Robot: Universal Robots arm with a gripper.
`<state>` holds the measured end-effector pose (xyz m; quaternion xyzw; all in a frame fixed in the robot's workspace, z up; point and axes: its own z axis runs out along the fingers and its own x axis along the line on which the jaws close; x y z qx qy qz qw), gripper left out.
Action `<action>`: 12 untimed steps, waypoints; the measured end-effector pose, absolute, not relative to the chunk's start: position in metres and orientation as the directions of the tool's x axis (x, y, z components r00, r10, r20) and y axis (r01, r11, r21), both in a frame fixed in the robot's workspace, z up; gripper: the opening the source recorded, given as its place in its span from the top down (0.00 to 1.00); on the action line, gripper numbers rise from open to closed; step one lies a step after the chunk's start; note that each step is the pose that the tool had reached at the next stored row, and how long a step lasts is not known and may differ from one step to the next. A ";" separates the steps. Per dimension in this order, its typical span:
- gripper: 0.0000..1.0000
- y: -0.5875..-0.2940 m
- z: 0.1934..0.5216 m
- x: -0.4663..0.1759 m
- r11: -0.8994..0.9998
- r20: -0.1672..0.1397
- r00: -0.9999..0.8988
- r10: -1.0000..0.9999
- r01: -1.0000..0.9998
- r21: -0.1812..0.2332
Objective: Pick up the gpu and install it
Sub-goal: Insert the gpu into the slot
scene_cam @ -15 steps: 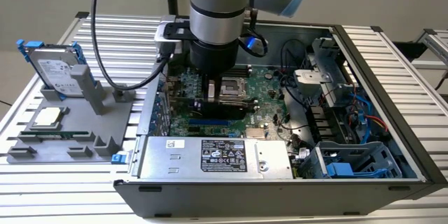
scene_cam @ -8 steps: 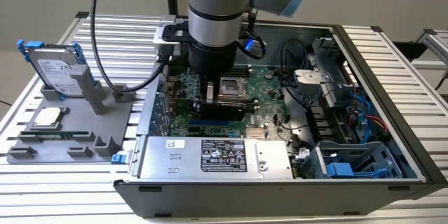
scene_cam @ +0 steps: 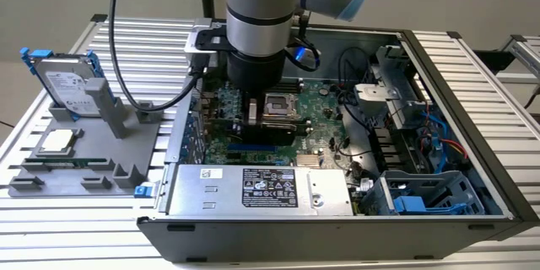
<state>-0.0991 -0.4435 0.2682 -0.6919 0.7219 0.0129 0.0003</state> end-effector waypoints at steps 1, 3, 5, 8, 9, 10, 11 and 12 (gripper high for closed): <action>1.00 -0.444 0.268 -0.100 0.042 -0.019 -0.043 -0.999 -0.999 0.018; 1.00 -0.444 0.268 -0.100 0.042 -0.019 -0.042 -0.999 -0.999 0.018; 1.00 -0.444 0.267 -0.101 0.042 -0.021 -0.042 -0.999 -0.999 0.018; 1.00 -0.444 0.265 -0.101 0.042 -0.025 -0.042 -0.999 -0.999 0.019; 1.00 -0.444 0.265 -0.101 0.042 -0.025 -0.042 -0.999 -0.999 0.019; 1.00 -0.444 0.264 -0.101 0.042 -0.026 -0.042 -0.999 -0.999 0.019; 1.00 -0.444 0.264 -0.101 0.042 -0.026 -0.042 -0.999 -0.999 0.019; 1.00 -0.444 0.263 -0.101 0.042 -0.026 -0.042 -0.999 -0.999 0.019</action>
